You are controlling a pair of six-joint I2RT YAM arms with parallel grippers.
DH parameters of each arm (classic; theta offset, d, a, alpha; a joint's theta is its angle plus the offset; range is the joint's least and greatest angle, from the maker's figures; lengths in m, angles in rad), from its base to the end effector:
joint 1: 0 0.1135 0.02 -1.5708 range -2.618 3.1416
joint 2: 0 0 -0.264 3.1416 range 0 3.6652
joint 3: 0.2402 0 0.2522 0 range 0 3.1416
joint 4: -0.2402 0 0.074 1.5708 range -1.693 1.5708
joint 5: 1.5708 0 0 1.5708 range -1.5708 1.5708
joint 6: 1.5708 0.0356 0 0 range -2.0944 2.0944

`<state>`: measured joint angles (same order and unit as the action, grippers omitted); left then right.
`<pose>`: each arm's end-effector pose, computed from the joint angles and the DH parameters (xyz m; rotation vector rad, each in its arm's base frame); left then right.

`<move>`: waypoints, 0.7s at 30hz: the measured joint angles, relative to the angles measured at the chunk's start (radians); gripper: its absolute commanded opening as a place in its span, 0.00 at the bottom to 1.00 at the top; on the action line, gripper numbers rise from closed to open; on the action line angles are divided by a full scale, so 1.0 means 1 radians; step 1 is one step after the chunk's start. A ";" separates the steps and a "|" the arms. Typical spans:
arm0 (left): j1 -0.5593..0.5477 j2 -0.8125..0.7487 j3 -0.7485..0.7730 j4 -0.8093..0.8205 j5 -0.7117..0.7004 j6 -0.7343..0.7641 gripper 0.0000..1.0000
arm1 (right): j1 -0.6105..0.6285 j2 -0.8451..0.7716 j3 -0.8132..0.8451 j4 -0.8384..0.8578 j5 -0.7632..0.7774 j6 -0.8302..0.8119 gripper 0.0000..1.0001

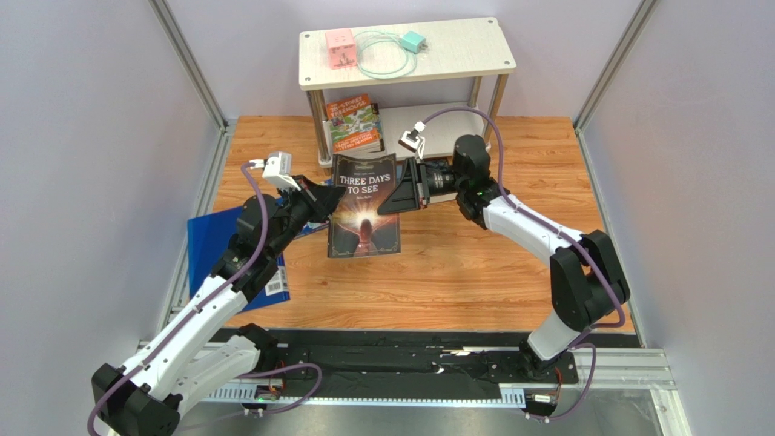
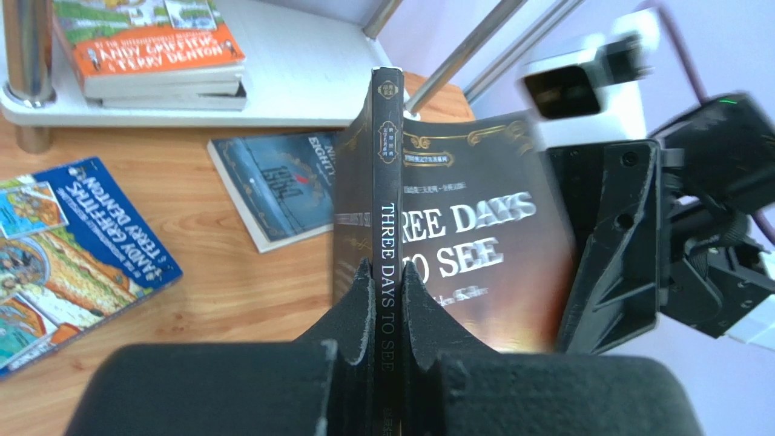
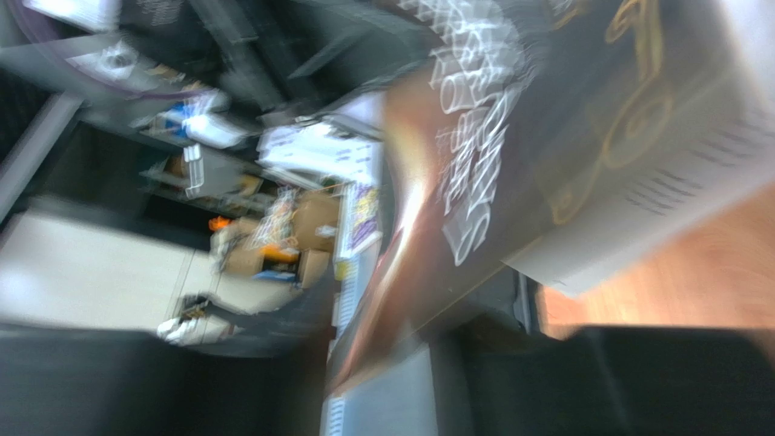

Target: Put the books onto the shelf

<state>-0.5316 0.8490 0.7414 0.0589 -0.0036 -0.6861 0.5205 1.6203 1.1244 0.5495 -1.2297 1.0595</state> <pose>0.1768 -0.1038 0.3397 -0.1343 1.6968 -0.9247 0.2981 0.2096 0.3180 -0.7356 1.8918 2.0289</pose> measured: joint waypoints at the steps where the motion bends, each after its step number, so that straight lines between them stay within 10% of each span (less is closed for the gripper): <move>1: 0.000 -0.005 0.005 -0.002 -0.003 0.006 0.00 | 0.001 -0.001 0.022 -0.127 0.022 -0.076 0.60; 5: -0.021 -0.027 0.035 -0.023 0.043 0.019 0.00 | 0.013 -0.011 0.064 -0.439 0.167 -0.303 1.00; 14: -0.031 -0.026 0.081 -0.053 0.109 0.034 0.00 | 0.006 -0.120 -0.061 -0.504 0.303 -0.387 1.00; 21: -0.031 -0.011 0.100 0.004 0.144 0.010 0.00 | 0.006 -0.218 -0.318 -0.217 0.396 -0.242 1.00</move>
<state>-0.5625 0.8375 0.8413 0.0631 0.1406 -0.6762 0.5266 1.4021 0.8066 0.3328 -0.8341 0.8177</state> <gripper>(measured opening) 0.049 0.999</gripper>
